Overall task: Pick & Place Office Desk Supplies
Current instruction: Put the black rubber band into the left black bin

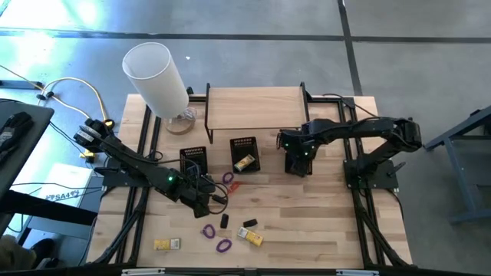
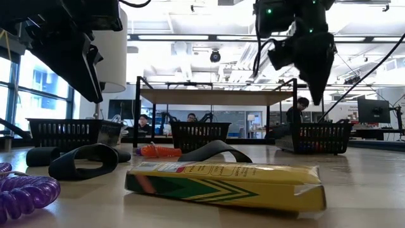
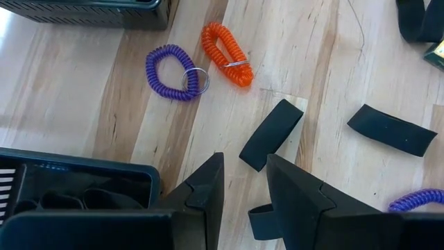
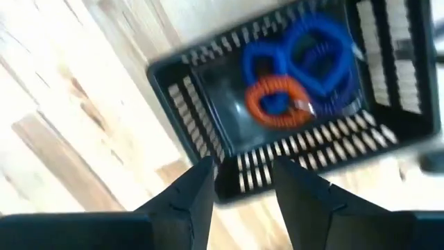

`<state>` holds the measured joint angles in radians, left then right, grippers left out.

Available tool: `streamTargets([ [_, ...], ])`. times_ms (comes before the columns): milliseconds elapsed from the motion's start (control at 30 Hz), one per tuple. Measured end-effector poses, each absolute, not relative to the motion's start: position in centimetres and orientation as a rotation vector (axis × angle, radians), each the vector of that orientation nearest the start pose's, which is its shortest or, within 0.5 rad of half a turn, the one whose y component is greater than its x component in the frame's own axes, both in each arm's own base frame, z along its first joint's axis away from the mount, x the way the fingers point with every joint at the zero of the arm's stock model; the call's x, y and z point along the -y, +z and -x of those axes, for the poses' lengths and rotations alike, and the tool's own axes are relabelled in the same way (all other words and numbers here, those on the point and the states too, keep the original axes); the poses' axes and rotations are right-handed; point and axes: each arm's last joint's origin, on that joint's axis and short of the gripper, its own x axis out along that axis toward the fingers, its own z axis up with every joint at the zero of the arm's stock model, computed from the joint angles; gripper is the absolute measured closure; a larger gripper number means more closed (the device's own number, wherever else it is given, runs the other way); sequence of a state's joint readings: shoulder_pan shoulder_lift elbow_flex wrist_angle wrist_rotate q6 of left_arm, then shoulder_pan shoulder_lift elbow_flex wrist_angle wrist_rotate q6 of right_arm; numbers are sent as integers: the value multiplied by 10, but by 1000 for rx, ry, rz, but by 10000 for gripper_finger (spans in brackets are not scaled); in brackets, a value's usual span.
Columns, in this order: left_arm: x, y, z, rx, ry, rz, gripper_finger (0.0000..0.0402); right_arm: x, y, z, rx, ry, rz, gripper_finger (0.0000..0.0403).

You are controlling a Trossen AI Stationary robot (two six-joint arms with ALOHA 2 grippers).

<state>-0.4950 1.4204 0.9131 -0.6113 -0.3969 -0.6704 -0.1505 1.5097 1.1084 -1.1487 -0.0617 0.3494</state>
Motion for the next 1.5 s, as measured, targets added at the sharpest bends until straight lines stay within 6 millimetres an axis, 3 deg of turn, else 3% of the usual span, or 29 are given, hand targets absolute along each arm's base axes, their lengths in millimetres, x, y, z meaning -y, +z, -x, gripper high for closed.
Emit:
streamTargets([
  [300,116,213,-238,-972,247,131,298,32,251,-231,-1567,-444,-598,266],
  [633,116,213,-239,-972,246,128,298,31,297,-185,-1324,-599,-677,266],
  [800,116,214,-240,-947,264,113,298,41,308,-163,-1249,-742,-759,266],
  [1200,115,214,-240,-941,274,119,298,82,307,-146,-1113,-1044,-966,266],
  [1500,115,214,-240,-941,276,120,298,108,283,-130,-1087,-1162,-1062,266],
])
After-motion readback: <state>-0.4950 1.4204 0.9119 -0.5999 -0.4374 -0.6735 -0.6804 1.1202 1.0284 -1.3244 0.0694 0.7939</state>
